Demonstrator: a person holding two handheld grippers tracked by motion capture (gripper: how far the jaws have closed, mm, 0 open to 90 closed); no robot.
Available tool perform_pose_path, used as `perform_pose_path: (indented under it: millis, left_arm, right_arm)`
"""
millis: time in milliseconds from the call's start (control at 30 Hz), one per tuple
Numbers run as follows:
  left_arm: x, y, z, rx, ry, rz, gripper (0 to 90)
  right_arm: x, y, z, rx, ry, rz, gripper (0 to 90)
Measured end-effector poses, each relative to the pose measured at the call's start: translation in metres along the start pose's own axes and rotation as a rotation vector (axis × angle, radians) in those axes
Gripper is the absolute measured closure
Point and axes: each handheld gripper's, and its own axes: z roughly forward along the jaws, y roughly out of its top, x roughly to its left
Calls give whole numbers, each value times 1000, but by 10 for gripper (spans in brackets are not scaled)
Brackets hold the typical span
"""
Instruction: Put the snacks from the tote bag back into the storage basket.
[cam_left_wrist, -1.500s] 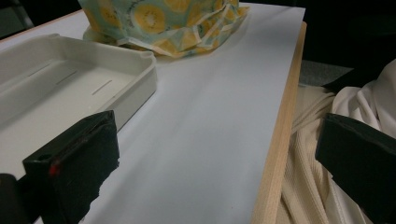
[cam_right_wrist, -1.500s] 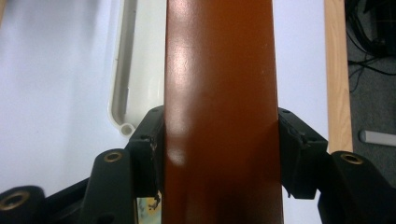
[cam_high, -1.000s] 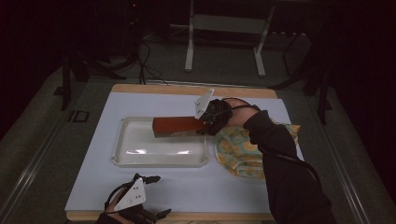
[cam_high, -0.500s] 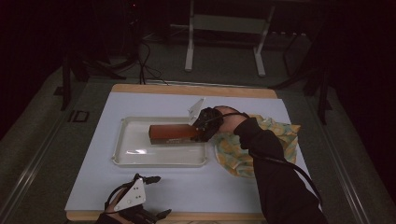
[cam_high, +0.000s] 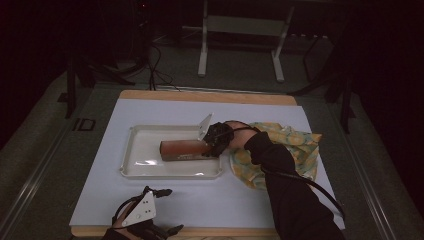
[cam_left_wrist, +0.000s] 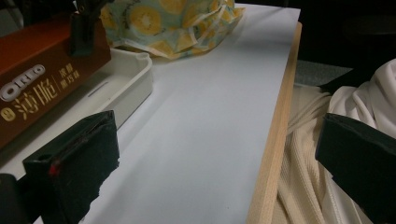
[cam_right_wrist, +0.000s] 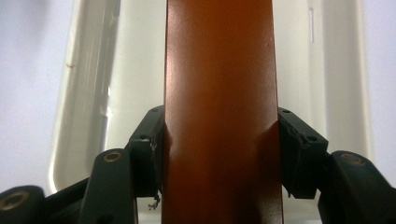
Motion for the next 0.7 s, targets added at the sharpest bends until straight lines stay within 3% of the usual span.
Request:
perform_pose_path:
  millis: [700]
  left_arm:
    - [0,0,0,-3,-1,-2,0]
  right_arm:
    - [-1,-8,19,8,25,28,423]
